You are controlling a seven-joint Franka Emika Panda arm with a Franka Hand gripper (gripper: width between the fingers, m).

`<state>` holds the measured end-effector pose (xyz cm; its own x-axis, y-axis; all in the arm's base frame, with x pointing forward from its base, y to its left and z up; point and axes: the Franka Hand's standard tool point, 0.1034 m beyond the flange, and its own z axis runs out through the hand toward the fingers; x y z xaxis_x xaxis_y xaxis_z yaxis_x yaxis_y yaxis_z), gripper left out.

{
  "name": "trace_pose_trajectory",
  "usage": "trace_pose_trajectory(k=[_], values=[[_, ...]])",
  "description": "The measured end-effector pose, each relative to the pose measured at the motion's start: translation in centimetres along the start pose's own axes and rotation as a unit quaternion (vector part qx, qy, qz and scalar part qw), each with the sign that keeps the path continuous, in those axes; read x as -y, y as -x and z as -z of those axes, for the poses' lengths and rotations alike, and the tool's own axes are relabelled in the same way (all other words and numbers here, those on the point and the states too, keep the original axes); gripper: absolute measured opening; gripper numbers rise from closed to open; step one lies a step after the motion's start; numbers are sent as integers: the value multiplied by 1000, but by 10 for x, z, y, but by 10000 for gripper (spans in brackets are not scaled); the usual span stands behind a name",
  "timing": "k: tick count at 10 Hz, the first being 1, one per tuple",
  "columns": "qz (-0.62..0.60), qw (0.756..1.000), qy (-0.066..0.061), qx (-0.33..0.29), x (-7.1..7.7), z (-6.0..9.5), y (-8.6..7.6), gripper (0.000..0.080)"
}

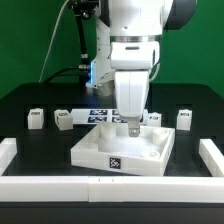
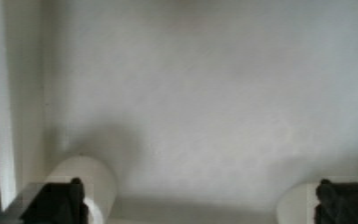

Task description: Assemble one leg

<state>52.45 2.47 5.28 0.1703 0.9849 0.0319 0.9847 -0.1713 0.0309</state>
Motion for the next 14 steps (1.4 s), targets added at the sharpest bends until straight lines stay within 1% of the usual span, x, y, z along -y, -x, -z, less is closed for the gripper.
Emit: trace_pose_trajectory(k=[3,4,5,6,7,8,10,12,13,14], values=[[-1,1000,-1,0,1,-1,1,650],[2,1000,-2,1,9,-4,0,650],[0,1000,-2,1,24,-8,-3,650],[-11,1000,-15,4,44,-10,-6,650],[-17,1000,-25,7,62,-12,-5,650],[-17,999,-32,9,70,-16,-3,650],[-21,999,-38,10,79,-20,3,650],[-26,999,-40,8,82,-30,12,650],[-30,998,-46,8,83,-37,15,650],[-32,998,-48,8,83,-41,16,650]])
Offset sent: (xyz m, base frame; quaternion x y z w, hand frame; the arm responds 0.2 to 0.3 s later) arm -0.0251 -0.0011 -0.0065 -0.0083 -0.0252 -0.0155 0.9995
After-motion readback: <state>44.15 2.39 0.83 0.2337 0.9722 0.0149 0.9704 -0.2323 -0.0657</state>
